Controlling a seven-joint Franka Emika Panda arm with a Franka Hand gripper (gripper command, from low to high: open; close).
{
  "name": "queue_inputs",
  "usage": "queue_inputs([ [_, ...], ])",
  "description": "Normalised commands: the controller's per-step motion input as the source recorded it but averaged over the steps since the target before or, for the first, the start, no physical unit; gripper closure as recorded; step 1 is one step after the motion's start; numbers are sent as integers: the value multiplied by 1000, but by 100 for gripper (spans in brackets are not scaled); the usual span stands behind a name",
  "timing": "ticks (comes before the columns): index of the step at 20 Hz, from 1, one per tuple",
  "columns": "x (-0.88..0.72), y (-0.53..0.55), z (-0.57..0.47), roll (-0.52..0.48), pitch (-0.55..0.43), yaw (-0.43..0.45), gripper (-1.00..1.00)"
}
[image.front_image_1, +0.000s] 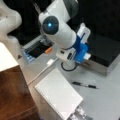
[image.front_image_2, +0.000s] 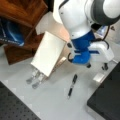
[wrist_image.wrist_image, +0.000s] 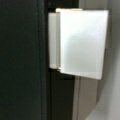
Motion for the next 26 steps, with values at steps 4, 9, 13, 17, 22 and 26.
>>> queue_inputs([
  [4, 207, 78, -155, 174, -95, 34, -100],
  [9, 148, 21, -177, 233, -53, 27, -100],
  [13, 111, -35, -160, 274, -41, 0, -100],
  [17, 102, -43, -96, 274, -5, -6, -100],
  [22, 125, -33, -67, 288, -20, 10, -100],
  [26, 163, -48, -127, 279, -49, 58, -100],
])
